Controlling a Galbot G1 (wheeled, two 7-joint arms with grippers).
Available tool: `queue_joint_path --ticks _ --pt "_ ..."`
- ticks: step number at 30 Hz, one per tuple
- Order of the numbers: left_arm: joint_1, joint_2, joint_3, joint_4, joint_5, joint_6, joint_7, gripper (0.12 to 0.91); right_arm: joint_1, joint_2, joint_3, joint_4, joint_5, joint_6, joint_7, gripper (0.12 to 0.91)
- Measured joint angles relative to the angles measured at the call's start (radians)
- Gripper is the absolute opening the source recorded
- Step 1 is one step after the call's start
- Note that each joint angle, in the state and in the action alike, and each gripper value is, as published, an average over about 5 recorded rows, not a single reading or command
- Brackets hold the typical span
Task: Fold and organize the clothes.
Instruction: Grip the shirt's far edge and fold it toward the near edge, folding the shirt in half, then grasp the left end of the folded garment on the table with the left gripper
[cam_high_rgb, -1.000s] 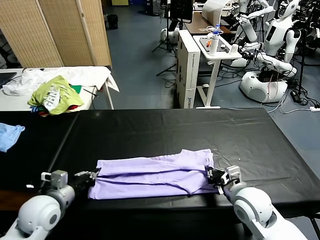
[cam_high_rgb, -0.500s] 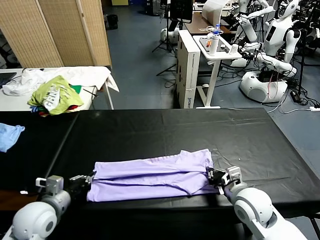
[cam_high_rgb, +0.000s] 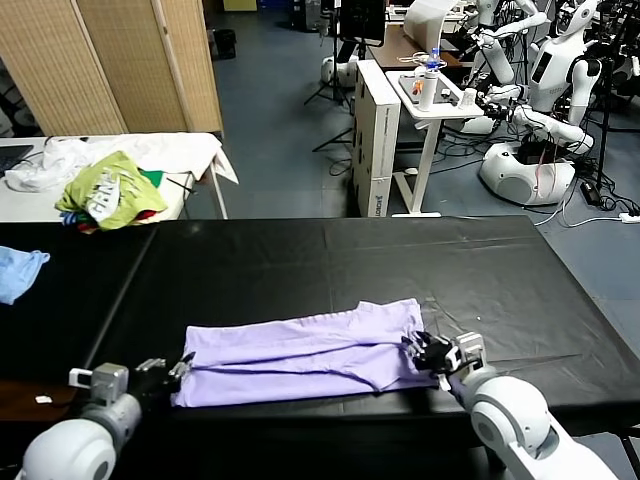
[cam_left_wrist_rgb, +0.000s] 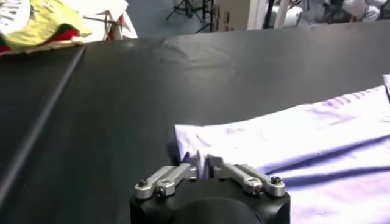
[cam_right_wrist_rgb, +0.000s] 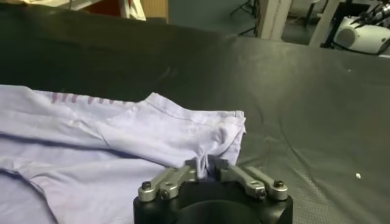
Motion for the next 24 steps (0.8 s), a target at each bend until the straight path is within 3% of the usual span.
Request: queue_joint_path --ticks 2,5,15,24 --pt "-0.006 0.001 -0.005 0.000 -0.011 -0.013 -0.020 0.804 0.009 -0.001 0.009 0.006 0.012 0.000 0.007 0.890" --pt "-0.031 0.006 -0.001 0.011 -0.056 -0.034 -0.050 0.891 0.032 0.008 0.012 -0.005 0.018 0.000 0.023 0.905" --pt "-0.177 0.005 0.062 0.110 -0.175 -0.068 -0.062 0.907 0.173 0.108 -0.027 -0.143 0.042 0.000 0.087 0.907" --pt "-0.249 -0.012 0.092 0.214 -0.201 -0.068 -0.060 0.907 0.222 0.159 -0.037 -0.233 0.027 0.007 0.104 0.907"
